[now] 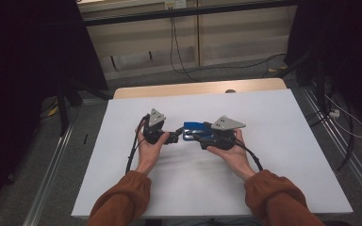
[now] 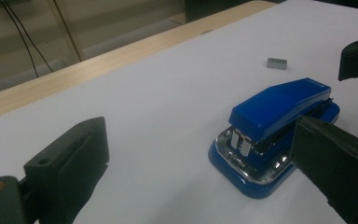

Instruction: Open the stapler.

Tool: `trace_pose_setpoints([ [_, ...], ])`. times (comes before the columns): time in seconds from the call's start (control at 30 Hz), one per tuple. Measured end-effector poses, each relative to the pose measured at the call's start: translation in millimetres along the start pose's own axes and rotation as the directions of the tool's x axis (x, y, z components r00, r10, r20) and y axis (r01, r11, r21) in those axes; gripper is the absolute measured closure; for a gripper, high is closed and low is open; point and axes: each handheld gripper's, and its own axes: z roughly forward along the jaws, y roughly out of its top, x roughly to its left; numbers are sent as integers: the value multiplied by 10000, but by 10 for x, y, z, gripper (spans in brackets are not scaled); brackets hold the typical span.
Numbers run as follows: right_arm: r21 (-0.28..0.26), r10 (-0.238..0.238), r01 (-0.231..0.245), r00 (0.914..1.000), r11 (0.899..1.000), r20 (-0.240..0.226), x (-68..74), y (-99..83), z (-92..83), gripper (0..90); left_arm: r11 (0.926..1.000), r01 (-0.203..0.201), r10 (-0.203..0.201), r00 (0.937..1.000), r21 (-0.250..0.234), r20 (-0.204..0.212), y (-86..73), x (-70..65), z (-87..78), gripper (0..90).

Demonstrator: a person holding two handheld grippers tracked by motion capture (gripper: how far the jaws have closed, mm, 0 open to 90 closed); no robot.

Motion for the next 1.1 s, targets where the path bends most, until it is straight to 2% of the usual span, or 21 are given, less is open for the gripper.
trace_pose_setpoints([
  [0.07,-3,87,-87,9998,10000,-153,1,2,17,430,9998,-47,47,10000,183,-53,-10,8,1,46],
  [0.17,75,254,-252,9991,9997,-334,-5,-19,55,525,9991,156,-161,9998,391,125,-30,22,16,47],
  [0.2,129,224,-220,9993,9997,-308,-4,-28,65,553,9991,156,-161,9998,391,125,-30,22,16,48],
  [0.27,76,113,-110,9994,9999,-322,-2,-38,78,669,9990,283,-290,9994,336,183,-38,45,17,52],
  [0.33,59,165,-163,9993,9998,-339,-7,-39,98,722,9985,392,-403,9988,386,268,-46,63,18,55],
  [0.4,69,-20,22,9995,10000,-318,-5,-35,115,780,9975,537,-552,9980,453,323,-57,68,25,64],
  [0.47,86,-53,56,9994,9999,-351,-3,-31,124,814,9974,527,-542,9981,493,297,-57,65,29,63],
  [0.5,278,-210,222,9988,9994,-432,11,-21,138,866,9976,476,-493,9982,495,342,-56,57,32,64],
  [0.57,531,-352,384,9975,9978,-611,29,-19,156,900,9981,396,-416,9982,468,426,-53,48,32,64],
  [0.7,624,-455,485,9978,9969,-476,34,-17,185,900,9975,399,-426,9981,583,453,-63,31,38,63],
  [0.73,641,-476,505,9978,9967,-460,28,-13,197,900,9966,486,-524,9970,669,571,-74,28,46,63],
  [0.77,640,-432,461,9980,9969,-453,27,-10,207,900,9951,366,-413,9979,920,493,-91,13,63,66],
  [0.8,711,-452,485,9979,9963,-471,29,-5,217,900,9949,324,-376,9979,951,534,-95,5,66,95],
  [0.87,728,-490,528,9974,9960,-526,31,2,227,900,9950,357,-415,9973,932,605,-94,7,58,228],
  [0.97,775,-483,524,9974,9956,-538,47,21,245,900,9956,341,-390,9977,870,548,-80,13,29,321],
  [1.0,774,-470,510,9975,9957,-535,47,22,252,900,9964,266,-313,9979,807,567,-80,13,19,391],
  [1.03,712,-376,403,9985,9966,-390,37,16,263,900,9979,285,-322,9974,590,640,-89,5,14,448],
  [1.1,728,-488,510,9983,9960,-314,27,3,279,900,9972,166,-224,9966,725,793,-99,-8,32,512],
])
